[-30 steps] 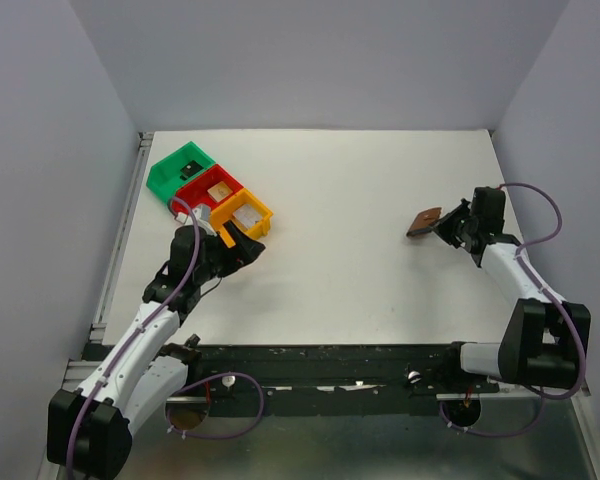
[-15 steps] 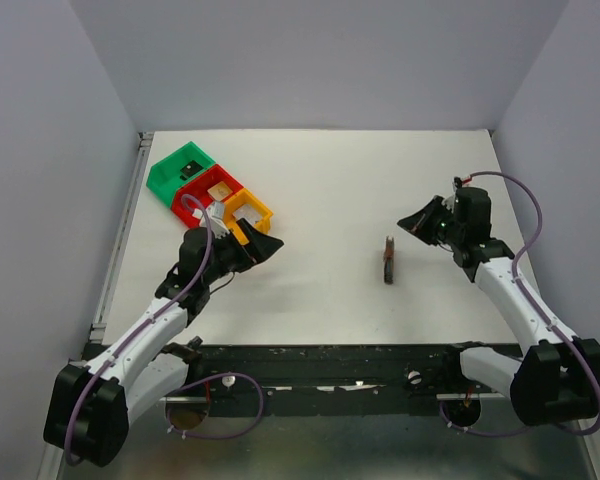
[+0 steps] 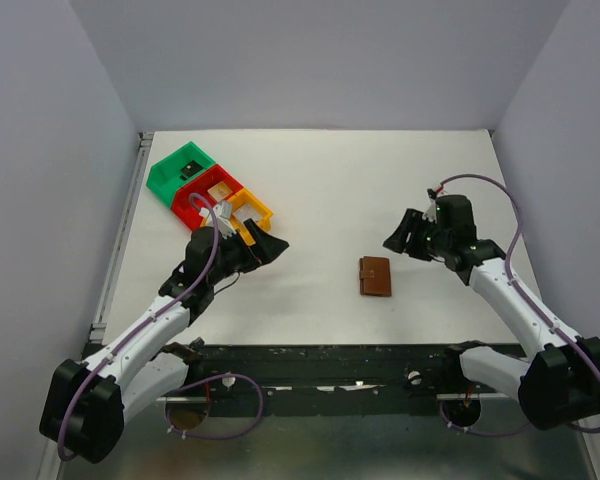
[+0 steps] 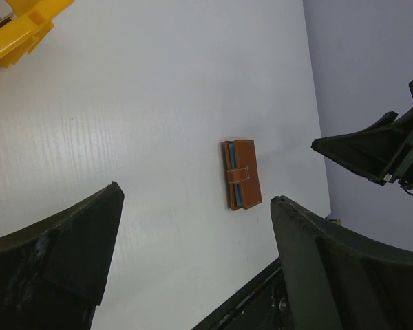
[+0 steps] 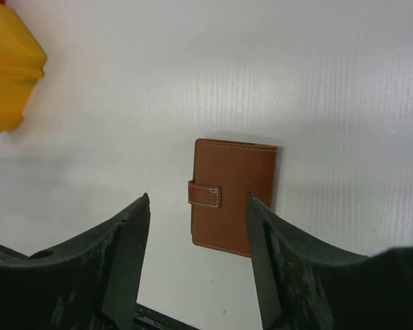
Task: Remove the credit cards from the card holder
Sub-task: Open the card holder at the center of the board.
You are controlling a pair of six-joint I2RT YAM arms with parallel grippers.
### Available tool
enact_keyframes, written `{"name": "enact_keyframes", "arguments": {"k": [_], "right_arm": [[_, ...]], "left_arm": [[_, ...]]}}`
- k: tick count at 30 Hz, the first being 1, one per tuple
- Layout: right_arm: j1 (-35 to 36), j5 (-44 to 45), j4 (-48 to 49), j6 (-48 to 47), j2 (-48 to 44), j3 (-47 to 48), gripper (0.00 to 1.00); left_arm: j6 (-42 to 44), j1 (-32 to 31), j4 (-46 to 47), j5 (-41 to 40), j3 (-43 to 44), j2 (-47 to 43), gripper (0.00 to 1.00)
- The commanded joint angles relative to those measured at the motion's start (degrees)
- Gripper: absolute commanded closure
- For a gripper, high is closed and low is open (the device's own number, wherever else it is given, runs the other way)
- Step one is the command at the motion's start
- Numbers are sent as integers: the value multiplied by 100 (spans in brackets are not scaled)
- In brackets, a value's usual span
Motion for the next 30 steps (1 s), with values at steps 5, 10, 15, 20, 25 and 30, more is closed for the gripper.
{"name": "enact_keyframes", "arguments": {"k": [5,10,15,20,25,30], "right_arm": [[1371,1176,-1027,-876,730,981,11],[2100,1826,-1230,-973,1371,1263,11],[2479,2266,-1440,-990,2092,1509,10],[2532,2617,-1581,-1061,2462,1606,10],[2550,2662,-1590,-1043,2840,1624,10],[2585,2557,-1555,-990,3042,1623,10]], "left_arm": [[26,-133,-282,-330,204,60,1],[9,-177,-537,-558,134,-115,1],[18,-186,-616,-690,46,-335,1],[35,-177,-669,-699,-16,-388,1],[35,-186,-678,-690,-42,-397,1],[26,-186,-669,-690,-86,-432,1]]}}
